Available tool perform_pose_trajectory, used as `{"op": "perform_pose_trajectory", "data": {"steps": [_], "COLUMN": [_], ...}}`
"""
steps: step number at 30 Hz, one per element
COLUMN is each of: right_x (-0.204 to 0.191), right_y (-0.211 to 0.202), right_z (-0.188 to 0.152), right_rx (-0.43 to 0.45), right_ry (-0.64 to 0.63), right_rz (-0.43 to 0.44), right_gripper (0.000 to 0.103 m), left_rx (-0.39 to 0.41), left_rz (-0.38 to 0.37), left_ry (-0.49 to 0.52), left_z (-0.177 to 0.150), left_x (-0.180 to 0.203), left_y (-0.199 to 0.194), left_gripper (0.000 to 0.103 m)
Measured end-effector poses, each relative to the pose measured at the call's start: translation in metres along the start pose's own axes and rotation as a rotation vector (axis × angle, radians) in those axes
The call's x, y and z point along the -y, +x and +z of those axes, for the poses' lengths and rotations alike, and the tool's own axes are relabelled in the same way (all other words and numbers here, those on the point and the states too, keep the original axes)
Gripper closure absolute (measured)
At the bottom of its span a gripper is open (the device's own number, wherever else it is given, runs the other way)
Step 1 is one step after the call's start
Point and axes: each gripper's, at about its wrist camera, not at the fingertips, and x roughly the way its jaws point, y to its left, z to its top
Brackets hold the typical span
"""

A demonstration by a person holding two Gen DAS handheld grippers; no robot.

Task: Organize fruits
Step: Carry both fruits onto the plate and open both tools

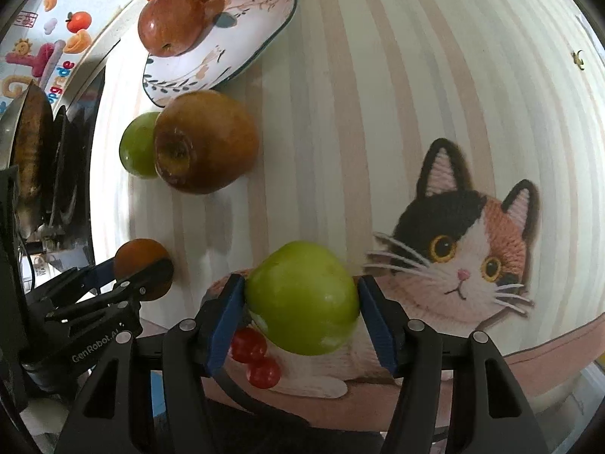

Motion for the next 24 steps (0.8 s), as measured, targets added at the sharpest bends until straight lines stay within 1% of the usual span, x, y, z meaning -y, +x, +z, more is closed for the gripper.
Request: {"op": "perform_pose_trajectory", "data": {"steps": [2, 4, 8, 10, 12, 15, 16, 18, 21, 24], "right_x": [0.000, 0.003, 0.011, 0.014, 0.013, 0.010, 0.008, 0.005, 0.001, -0.007], "right_y": [0.000, -0.004, -0.033, -0.054, -0.072, -0.088, -0.090, -0.087, -0.072, -0.058], "right_z": [0.000, 0.000, 0.009, 0.021, 0.039, 0.074, 0.086, 0.112, 0.146, 0.171], "right_rx": [-0.004, -0.002, 0.042, 0.078, 0.118, 0.170, 0.183, 0.195, 0.179, 0.149], "right_ry": [0.003, 0.019, 0.059, 0.073, 0.084, 0.104, 0.109, 0.133, 0.160, 0.167], "right_rz": [0.000, 0.019, 0.091, 0.124, 0.158, 0.196, 0.200, 0.206, 0.212, 0.200], "right_gripper": [0.040, 0.040, 0.040, 0.040, 0.040, 0.040, 0.040, 0.040, 0.040, 0.040], "left_rx": [0.014, 0.041, 0.138, 0.184, 0.227, 0.264, 0.266, 0.248, 0.205, 0.169], "left_rz": [-0.014, -0.033, -0.064, -0.089, -0.096, -0.092, -0.095, -0.115, -0.132, -0.135], "left_ry": [-0.003, 0.001, 0.012, 0.005, 0.003, -0.014, -0.015, -0.025, -0.042, -0.051], "left_z": [0.003, 0.009, 0.029, 0.044, 0.063, 0.090, 0.093, 0.111, 0.124, 0.131], "left_x": [0.002, -0.005, -0.002, -0.003, -0.005, -0.009, -0.007, -0.011, -0.015, -0.008], "left_y": [-0.010, -0.028, -0.073, -0.097, -0.115, -0.121, -0.119, -0.109, -0.090, -0.074], "left_gripper": [0.050, 0.050, 0.050, 0.050, 0.050, 0.050, 0.050, 0.050, 0.050, 0.050]}}
